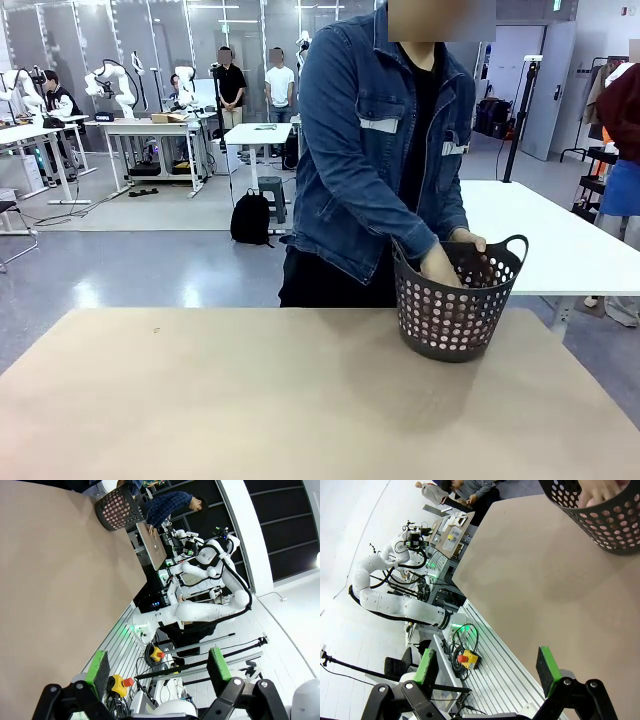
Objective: Fold the towel.
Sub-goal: Grab the top end of the 100 cm Hotel Towel extended by the human.
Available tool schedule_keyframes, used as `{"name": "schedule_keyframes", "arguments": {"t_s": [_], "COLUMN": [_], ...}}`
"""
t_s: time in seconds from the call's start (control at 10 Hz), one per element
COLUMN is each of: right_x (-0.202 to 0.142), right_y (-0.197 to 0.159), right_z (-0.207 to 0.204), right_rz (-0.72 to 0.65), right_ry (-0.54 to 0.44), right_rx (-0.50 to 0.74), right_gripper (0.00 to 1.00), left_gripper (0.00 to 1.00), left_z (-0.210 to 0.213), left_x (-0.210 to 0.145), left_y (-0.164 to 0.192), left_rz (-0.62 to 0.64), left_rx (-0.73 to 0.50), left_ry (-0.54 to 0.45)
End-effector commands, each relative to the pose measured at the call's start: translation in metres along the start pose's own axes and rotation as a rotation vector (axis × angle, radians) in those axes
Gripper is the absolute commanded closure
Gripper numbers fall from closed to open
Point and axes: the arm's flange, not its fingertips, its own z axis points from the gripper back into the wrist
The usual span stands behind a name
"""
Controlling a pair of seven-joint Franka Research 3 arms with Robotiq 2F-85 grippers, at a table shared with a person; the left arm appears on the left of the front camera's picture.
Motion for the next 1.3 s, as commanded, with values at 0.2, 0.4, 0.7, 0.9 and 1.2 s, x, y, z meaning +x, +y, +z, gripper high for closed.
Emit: {"name": "schedule_keyframes", "arguments": {"t_s": [0.2, 0.4, 0.7, 0.9, 1.2], "right_x": [0.0009, 0.0009, 0.0009, 0.0009, 0.0009], "right_y": [-0.0007, -0.0007, -0.0007, -0.0007, -0.0007], "right_z": [-0.0003, -0.0003, -0.0003, -0.0003, -0.0003], "right_rz": [0.021, 0.021, 0.021, 0.021, 0.021], "right_ry": [-0.011, -0.011, -0.011, -0.011, -0.011], "right_rx": [0.013, 0.013, 0.013, 0.013, 0.013], "right_gripper": [0.00, 0.00, 0.00, 0.00, 0.00], "left_gripper": [0.00, 0.00, 0.00, 0.00, 0.00], "left_z": [-0.0001, -0.0001, -0.0001, -0.0001, -0.0001], "left_x": [-0.0023, -0.0023, -0.0023, -0.0023, -0.0023], "left_y": [-0.0024, -0.0024, -0.0024, -0.0024, -0.0024], "left_rz": [-0.007, -0.007, -0.007, -0.007, -0.007], "left_rx": [-0.011, -0.011, -0.011, -0.011, -0.011], "left_ry": [0.009, 0.009, 0.009, 0.009, 0.009]}}
